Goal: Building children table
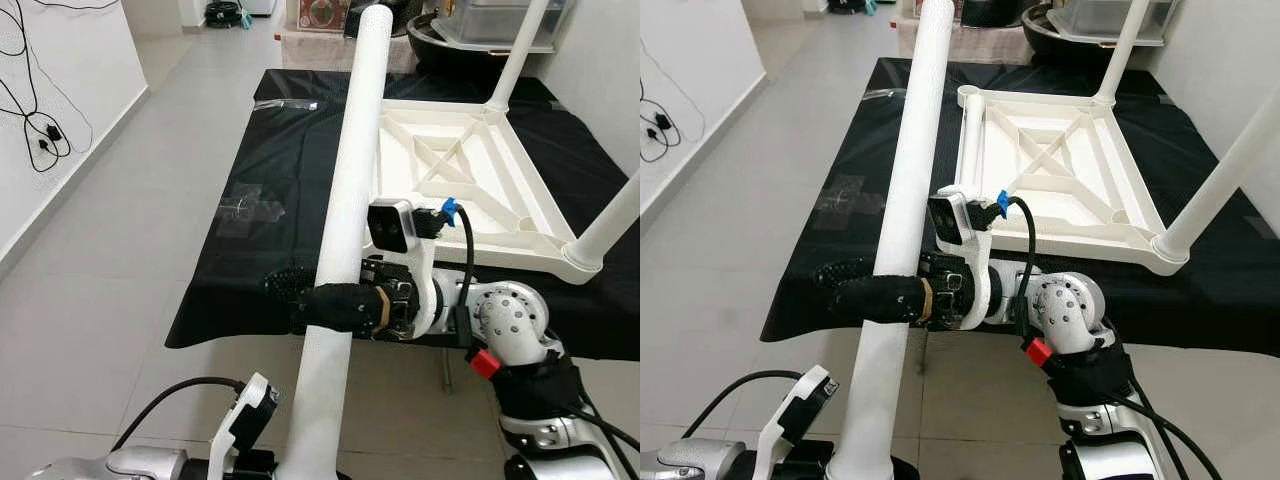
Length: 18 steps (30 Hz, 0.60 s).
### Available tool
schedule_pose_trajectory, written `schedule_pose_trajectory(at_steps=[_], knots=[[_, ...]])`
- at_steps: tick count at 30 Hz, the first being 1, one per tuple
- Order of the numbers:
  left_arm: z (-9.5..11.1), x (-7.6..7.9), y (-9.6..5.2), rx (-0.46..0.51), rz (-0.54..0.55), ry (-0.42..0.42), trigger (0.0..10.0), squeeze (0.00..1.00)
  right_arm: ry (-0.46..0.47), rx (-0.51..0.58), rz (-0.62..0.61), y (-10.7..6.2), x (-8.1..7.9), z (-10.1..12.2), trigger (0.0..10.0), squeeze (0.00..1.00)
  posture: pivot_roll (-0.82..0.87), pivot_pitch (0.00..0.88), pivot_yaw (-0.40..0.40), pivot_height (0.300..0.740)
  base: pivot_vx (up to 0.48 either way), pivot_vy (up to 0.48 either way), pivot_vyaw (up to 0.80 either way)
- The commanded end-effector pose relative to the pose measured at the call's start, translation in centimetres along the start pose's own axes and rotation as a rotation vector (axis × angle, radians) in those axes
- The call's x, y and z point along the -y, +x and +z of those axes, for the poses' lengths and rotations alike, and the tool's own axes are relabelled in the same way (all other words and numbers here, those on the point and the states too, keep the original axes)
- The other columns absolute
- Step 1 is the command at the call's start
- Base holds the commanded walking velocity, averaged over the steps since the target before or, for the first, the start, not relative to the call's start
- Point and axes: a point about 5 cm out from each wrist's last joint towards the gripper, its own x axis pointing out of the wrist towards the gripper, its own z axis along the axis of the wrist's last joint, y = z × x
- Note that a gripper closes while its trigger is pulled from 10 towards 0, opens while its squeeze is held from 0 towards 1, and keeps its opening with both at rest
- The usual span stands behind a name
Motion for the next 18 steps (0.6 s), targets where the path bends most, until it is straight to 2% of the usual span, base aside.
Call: schedule_pose_trajectory(at_steps=[1, 8, 16, 17, 18], knots=[[-0.54, -0.7, -0.48, -0.031, 0.053, -0.037, 10.0, 0.0, -0.008, -0.001, 0.077, 0.78, -0.76, 0.27, 0.0, 0.0, 0.12, 0.139, -0.031, 0.74, 0.0, 0.0, 0.0], [-0.34, -1.0, -0.8, -0.023, 0.059, -0.034, 10.0, 0.0, -0.008, 0.002, 0.09, 1.07, -0.95, 0.29, 0.0, 0.0, 0.12, 0.137, -0.033, 0.74, 0.0, 0.0, 0.0], [-0.63, -1.35, -0.64, -0.068, 0.092, -0.028, 10.0, 0.0, -0.014, 0.006, 0.084, 1.03, -1.04, 0.31, 0.0, 0.0, 0.12, 0.136, -0.032, 0.74, 0.0, 0.0, 0.0], [-0.57, -1.42, -0.52, -0.065, 0.098, -0.024, 10.0, 1.0, -0.021, 0.008, 0.078, 0.94, -1.01, 0.37, 0.0, 0.0, 0.12, 0.134, -0.034, 0.74, 0.0, 0.0, 0.0], [-0.57, -1.42, -0.52, -0.065, 0.098, -0.024, 10.0, 1.0, -0.021, 0.008, 0.078, 0.94, -1.01, 0.37, 0.0, 0.0, 0.12, 0.134, -0.034, 0.74, 0.0, 0.0, 0.0]])
